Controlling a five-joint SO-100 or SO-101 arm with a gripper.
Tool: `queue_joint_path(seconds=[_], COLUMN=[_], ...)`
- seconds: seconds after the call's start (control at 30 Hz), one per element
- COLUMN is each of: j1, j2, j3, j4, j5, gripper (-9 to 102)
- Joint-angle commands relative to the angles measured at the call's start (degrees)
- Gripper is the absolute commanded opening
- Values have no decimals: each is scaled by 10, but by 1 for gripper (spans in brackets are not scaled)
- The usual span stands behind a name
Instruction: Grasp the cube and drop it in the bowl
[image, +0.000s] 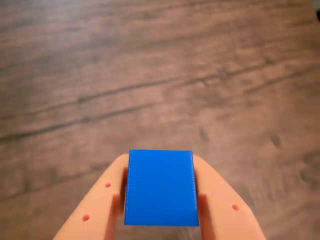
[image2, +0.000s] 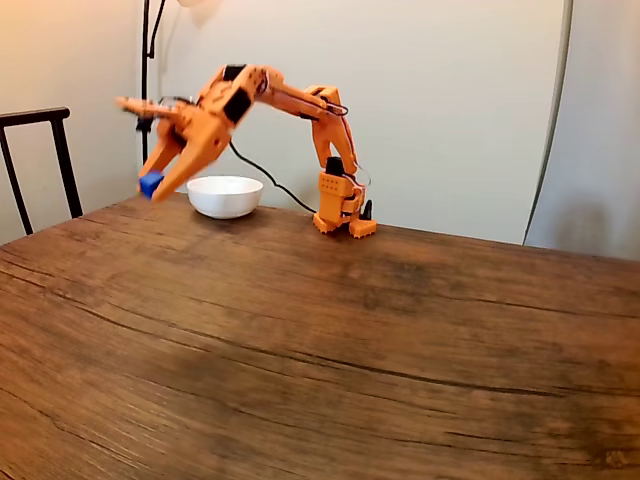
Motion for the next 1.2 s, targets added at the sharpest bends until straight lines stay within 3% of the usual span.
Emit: queue_joint_path(seconds=[0.0, 0.3, 0.63, 1.17], j1=[14, 55, 135, 379], j2=[50, 72, 115, 204], j3=[-62, -134, -145, -134], j4=[84, 261, 372, 381], j5=[1, 1, 1, 101], gripper=[4, 4, 4, 4])
